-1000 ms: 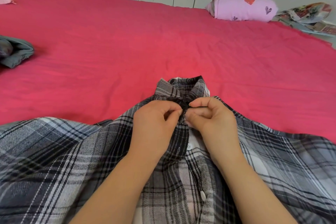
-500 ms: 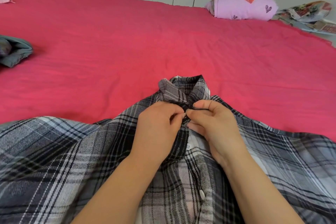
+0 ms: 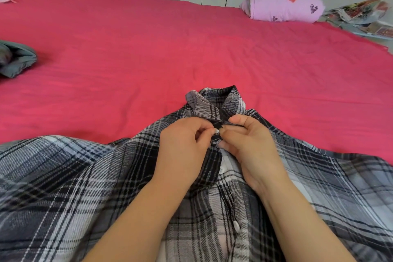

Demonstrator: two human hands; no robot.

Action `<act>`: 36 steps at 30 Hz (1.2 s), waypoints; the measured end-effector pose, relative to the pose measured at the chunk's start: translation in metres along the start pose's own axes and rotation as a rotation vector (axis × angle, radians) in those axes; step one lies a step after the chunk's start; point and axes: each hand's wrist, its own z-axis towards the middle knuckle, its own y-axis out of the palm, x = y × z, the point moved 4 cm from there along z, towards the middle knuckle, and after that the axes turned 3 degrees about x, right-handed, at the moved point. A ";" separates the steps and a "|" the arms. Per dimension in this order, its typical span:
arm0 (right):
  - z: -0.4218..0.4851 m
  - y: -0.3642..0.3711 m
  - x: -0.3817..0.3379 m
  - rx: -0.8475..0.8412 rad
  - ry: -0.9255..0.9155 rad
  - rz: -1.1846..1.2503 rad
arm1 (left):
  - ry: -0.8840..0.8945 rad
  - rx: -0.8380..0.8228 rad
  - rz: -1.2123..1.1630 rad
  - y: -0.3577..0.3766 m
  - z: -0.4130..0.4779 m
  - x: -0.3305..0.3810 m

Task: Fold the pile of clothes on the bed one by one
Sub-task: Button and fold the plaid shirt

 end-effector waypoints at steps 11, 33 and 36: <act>0.001 -0.001 0.001 -0.037 -0.079 0.040 | -0.112 -0.076 -0.027 -0.001 -0.001 0.004; -0.011 -0.017 -0.022 -0.044 -0.227 -1.174 | -0.148 -0.236 0.089 -0.009 -0.013 0.003; -0.022 -0.011 -0.015 -0.142 -0.207 -1.337 | -0.042 -0.375 0.265 -0.010 -0.027 0.014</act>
